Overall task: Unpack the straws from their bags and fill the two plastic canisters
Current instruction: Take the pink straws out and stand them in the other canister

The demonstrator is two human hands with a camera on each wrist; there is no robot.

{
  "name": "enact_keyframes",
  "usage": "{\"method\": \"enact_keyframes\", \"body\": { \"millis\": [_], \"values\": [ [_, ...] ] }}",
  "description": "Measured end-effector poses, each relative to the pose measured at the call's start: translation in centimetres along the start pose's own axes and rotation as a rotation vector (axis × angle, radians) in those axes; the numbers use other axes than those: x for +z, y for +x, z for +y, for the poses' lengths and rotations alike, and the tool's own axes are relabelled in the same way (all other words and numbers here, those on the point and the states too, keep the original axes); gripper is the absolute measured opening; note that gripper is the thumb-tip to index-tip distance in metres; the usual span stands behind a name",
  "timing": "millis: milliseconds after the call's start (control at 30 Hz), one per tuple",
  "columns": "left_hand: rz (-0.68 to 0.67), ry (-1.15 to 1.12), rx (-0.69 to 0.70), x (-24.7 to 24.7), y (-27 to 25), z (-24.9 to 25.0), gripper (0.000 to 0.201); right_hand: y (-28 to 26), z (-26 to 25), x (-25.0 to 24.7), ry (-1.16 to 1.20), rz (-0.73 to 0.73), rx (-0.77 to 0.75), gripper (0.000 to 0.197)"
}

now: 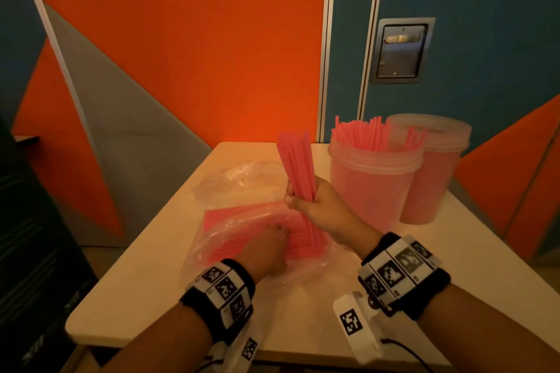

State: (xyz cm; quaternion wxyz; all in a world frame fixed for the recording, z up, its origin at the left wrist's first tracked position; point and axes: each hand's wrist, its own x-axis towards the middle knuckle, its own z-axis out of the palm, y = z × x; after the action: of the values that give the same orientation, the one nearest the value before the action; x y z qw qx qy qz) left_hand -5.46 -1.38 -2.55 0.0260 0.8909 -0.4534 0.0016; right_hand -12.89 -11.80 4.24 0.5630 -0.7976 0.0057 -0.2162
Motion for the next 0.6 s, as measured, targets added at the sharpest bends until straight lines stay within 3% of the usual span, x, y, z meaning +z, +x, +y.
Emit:
{"method": "enact_keyframes", "body": {
  "millis": [133, 367, 600],
  "values": [
    [-0.143, 0.036, -0.063, 0.5, 0.8, 0.9, 0.054, -0.2, 0.6, -0.3, 0.005, 0.060, 0.012, 0.014],
    [-0.170, 0.093, -0.097, 1.2, 1.7, 0.8, 0.027, -0.2, 1.0, -0.8, -0.007, 0.086, 0.023, 0.013],
    [-0.208, -0.001, -0.168, 2.0, 2.0, -0.5, 0.033, -0.1, 1.7, -1.2, -0.003, 0.121, 0.023, 0.018]
  ]
}}
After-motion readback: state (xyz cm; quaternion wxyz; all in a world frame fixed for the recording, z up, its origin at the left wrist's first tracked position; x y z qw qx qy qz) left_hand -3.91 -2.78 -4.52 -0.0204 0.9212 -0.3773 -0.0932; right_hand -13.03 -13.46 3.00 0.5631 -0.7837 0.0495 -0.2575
